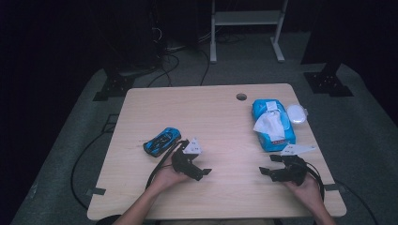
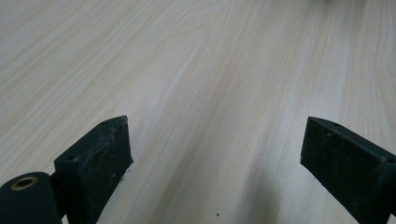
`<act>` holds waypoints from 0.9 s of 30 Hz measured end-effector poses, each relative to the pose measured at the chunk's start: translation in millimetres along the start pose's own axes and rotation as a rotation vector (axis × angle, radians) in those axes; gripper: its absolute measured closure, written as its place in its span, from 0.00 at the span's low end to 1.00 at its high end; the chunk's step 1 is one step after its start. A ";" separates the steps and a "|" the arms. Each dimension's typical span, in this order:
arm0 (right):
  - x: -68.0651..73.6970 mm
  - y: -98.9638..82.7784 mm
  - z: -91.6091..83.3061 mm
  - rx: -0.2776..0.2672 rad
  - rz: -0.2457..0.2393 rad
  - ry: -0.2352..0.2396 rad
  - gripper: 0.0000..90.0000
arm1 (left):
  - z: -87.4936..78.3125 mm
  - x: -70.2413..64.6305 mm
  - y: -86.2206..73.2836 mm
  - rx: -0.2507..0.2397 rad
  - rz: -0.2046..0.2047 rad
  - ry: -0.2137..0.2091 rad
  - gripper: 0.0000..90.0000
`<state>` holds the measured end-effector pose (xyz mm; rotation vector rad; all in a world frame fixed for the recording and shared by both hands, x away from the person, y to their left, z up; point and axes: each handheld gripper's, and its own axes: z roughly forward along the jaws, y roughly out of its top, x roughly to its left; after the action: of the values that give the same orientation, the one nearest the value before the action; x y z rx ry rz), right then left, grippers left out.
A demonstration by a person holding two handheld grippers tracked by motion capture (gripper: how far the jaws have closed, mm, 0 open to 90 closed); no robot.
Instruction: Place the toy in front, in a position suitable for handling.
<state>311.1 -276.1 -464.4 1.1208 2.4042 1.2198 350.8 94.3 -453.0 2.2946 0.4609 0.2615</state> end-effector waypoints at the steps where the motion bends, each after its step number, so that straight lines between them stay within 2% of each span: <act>1: -0.2 0.0 0.4 0.000 0.002 0.001 0.28 | -0.3 0.1 0.1 -0.006 0.004 0.006 0.09; 3: -0.5 0.2 0.5 0.005 0.002 0.002 0.28 | -1.0 1.5 0.3 -0.008 0.008 0.007 0.09; 6: -0.3 0.1 1.1 0.005 0.003 0.002 0.28 | -2.9 4.3 3.1 0.019 0.015 0.021 0.09; 8: 0.5 0.3 0.7 0.000 0.001 -0.006 0.28 | -8.3 7.6 6.4 0.010 0.027 0.036 0.09; 13: 2.2 2.6 -2.2 -0.016 0.009 -0.005 0.28 | -25.4 18.0 15.0 -0.013 0.022 0.056 0.09; 15: 3.0 4.6 -3.4 -0.033 0.010 -0.008 0.28 | -34.1 24.9 19.8 -0.029 0.010 0.060 0.08; 18: 3.2 6.4 -3.7 -0.040 0.010 -0.014 0.28 | -45.5 36.8 28.1 -0.045 0.017 0.084 0.05; 20: 3.5 6.8 -3.6 -0.036 0.009 -0.016 0.28 | -51.5 45.0 33.2 -0.047 0.014 0.084 0.05; 22: 4.3 6.9 -3.4 -0.033 0.007 -0.015 0.28 | -57.8 54.8 38.3 -0.051 -0.008 0.076 0.03; 24: 5.1 7.2 -2.2 -0.030 0.004 -0.015 0.28 | -64.4 63.9 40.7 -0.054 -0.006 0.110 0.04; 26: 5.3 7.3 -1.9 -0.026 0.001 -0.015 0.28 | -68.7 72.8 39.0 -0.053 -0.011 0.125 0.04; 27: 5.3 7.5 -1.6 -0.024 -0.003 -0.013 0.28 | -70.2 77.2 37.3 -0.032 -0.018 0.144 0.05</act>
<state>310.6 -270.6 -456.9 1.1143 2.3740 1.2336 407.9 147.3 -374.3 2.2481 0.5467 0.4245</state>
